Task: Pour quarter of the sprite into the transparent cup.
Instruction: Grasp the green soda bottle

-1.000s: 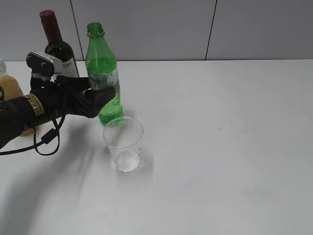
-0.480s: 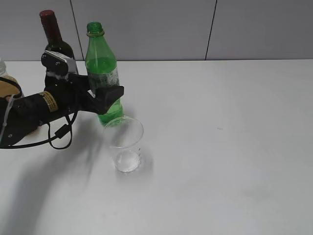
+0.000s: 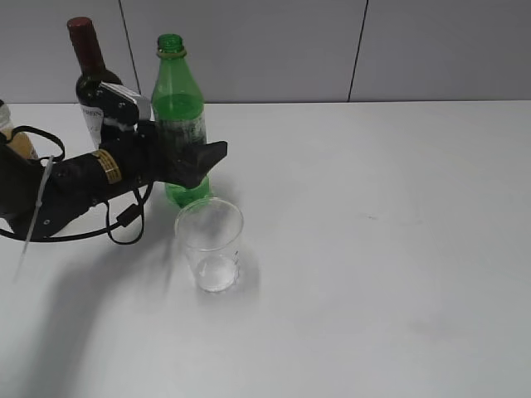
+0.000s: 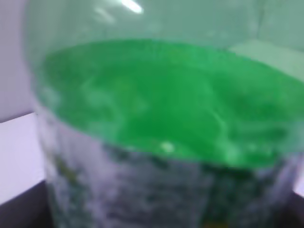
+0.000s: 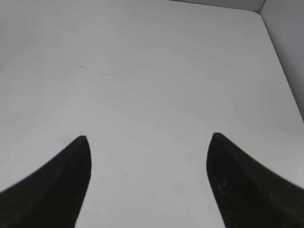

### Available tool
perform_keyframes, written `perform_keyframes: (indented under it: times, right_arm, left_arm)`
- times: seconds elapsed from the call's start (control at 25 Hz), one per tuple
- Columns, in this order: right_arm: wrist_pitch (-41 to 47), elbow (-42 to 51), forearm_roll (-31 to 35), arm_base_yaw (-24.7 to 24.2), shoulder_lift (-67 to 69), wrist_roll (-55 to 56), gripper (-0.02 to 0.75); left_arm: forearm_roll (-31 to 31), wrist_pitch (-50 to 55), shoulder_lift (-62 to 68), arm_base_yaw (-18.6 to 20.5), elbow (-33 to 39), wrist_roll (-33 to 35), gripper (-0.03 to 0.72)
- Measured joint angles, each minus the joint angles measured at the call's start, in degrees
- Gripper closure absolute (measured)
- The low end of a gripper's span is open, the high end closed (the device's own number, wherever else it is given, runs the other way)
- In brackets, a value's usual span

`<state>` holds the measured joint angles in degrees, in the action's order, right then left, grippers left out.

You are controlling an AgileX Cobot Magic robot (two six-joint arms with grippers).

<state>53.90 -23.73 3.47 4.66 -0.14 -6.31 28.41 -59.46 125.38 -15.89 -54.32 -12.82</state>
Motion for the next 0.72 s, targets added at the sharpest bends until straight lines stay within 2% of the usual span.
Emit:
perform_keyframes:
  times: [0.24,0.52,0.72]
  right_arm:
    - [0.0,0.0,0.0,0.0,0.0,0.0,0.153]
    - [0.0,0.0,0.0,0.0,0.0,0.0,0.153]
    - [0.0,0.0,0.0,0.0,0.0,0.0,0.153]
  left_arm:
    - [-1.37,0.1,1.07,-0.2,-0.48,0.0,0.064]
    - [-1.5,-0.08,1.07,-0.25,-0.48,0.0,0.221]
    - [-1.56,-0.08,1.07,-0.25,-0.48,0.0,0.222]
